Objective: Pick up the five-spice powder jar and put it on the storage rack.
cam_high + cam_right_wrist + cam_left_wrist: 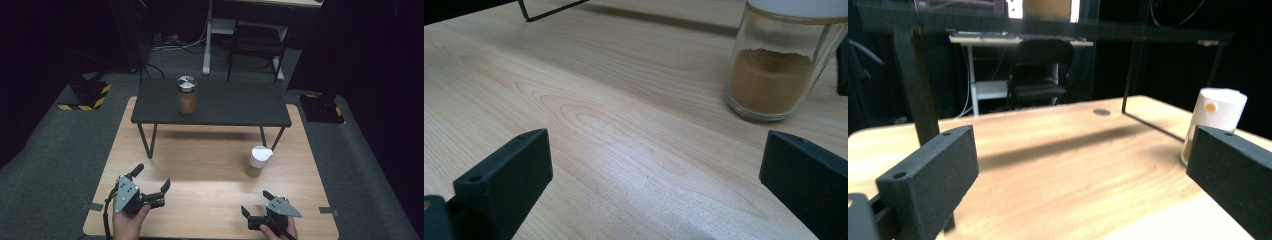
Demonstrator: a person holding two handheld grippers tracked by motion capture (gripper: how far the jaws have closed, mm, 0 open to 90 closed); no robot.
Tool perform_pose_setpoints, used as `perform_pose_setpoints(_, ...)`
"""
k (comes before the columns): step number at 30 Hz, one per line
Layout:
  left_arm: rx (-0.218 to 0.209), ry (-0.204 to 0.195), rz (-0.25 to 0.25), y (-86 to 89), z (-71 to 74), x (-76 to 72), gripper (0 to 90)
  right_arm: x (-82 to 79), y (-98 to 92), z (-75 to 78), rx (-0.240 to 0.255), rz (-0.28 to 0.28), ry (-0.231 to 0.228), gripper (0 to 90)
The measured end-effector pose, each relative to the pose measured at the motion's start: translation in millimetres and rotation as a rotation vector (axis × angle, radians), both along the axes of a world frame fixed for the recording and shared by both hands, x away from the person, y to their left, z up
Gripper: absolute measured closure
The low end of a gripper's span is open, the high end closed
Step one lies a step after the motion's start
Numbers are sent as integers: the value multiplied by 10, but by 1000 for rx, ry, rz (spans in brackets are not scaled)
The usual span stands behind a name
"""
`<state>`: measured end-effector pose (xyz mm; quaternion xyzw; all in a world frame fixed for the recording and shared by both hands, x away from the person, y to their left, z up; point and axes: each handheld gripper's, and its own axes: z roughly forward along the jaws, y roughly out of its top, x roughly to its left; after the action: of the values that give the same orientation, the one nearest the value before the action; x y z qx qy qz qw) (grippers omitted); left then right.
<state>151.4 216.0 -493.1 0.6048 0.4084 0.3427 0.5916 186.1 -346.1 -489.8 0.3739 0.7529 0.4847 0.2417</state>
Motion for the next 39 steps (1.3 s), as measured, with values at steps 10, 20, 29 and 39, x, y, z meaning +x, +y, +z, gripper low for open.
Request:
perform_pose_setpoints(10, 0, 54, -2, 59, -167, -101, 6, -1, 5, 2, -3, 0, 0, 1)
perform_pose_setpoints(20, 40, 116, -28, 104, -244, -162, 6, -2, 7, 2, -5, 1, -2, 1)
perform_pose_setpoints(29, 95, 178, -26, 80, -285, -188, 6, -2, 10, 3, -7, 1, -2, 2)
perform_pose_setpoints(39, 113, 213, -20, 110, -286, -166, 6, -4, 24, 8, -15, 0, -3, 2)
